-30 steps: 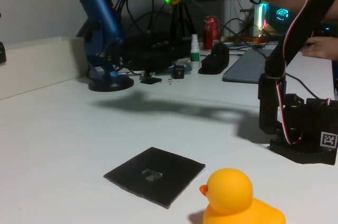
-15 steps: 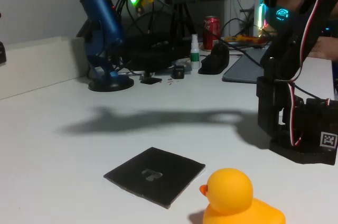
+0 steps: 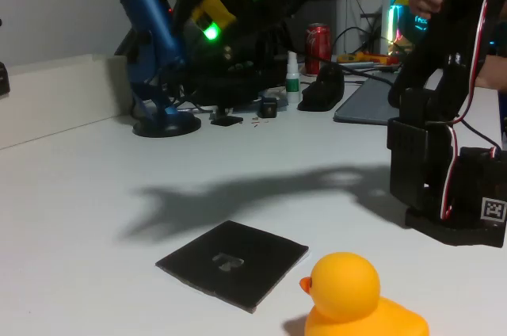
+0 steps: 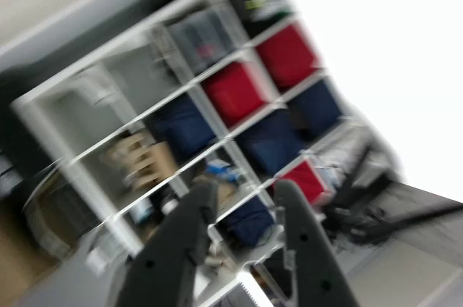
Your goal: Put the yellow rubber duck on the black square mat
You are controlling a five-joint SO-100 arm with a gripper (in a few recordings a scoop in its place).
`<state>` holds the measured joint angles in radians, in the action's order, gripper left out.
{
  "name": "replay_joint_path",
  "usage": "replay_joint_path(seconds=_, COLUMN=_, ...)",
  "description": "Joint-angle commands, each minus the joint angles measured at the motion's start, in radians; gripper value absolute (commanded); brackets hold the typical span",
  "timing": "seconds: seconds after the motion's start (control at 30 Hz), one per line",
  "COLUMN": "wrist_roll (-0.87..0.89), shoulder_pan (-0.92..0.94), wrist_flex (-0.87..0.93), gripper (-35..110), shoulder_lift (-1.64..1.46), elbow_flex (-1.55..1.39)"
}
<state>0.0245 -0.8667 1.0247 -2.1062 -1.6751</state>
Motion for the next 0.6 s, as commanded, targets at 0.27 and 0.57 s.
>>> replay_joint_path(seconds=0.27, wrist_roll=0.006, shoulder_pan=-0.038, wrist_flex=0.25, gripper=9, shoulder_lift=-0.015, elbow_flex=0.005)
replay_joint_path(seconds=0.57, wrist_roll=0.006, shoulder_pan=-0.037, wrist_flex=0.411, gripper=9, shoulder_lift=-0.015, elbow_flex=-0.005)
